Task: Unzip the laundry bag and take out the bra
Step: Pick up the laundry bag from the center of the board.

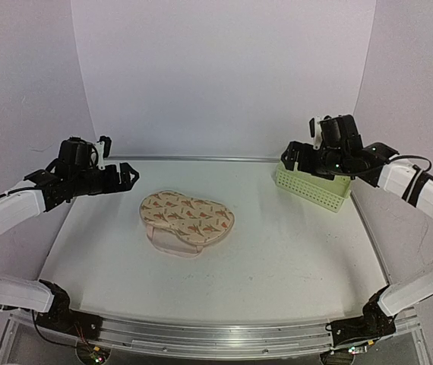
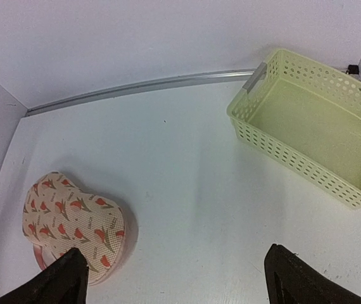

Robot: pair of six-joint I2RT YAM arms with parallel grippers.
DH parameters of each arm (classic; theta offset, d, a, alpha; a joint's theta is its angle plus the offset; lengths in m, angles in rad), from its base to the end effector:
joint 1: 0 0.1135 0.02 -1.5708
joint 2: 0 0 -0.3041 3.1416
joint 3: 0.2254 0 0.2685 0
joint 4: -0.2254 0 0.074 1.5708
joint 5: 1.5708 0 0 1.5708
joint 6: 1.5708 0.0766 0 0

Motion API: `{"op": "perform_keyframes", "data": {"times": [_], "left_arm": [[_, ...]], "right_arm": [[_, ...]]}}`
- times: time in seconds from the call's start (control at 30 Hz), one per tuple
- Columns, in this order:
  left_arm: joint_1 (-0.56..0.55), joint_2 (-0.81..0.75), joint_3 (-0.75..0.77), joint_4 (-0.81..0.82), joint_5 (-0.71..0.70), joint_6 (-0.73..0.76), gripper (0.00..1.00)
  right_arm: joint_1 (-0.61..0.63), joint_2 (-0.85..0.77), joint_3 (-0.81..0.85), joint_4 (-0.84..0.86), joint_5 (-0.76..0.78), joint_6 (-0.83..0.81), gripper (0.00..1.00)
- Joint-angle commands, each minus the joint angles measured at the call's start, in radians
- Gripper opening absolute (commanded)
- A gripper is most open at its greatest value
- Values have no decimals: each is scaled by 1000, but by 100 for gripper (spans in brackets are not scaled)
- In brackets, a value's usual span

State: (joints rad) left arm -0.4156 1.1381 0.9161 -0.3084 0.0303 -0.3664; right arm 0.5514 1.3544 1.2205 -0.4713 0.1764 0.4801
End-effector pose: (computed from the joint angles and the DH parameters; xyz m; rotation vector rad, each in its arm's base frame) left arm 0.2652 -0.1196 0.3143 0.0713 2.1398 -0.4974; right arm 0.3009 0.1693 0.3500 0.0234 2.1927 0.3978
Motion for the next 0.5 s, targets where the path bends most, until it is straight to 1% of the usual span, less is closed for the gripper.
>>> {"op": "perform_keyframes", "data": {"times": [0.0,0.17,0.3,0.47], "left_arm": [[2,-10,42,7,-17,12,100],[2,22,50,4,-7,14,100],[3,39,45,3,-7,16,100],[3,42,29,3,15,-5,100]], "right_arm": [[6,5,64,5,6,51,98],[6,49,62,33,-212,-8,98],[7,90,-3,136,-364,-2,97],[8,156,-41,209,-409,55,95]]}}
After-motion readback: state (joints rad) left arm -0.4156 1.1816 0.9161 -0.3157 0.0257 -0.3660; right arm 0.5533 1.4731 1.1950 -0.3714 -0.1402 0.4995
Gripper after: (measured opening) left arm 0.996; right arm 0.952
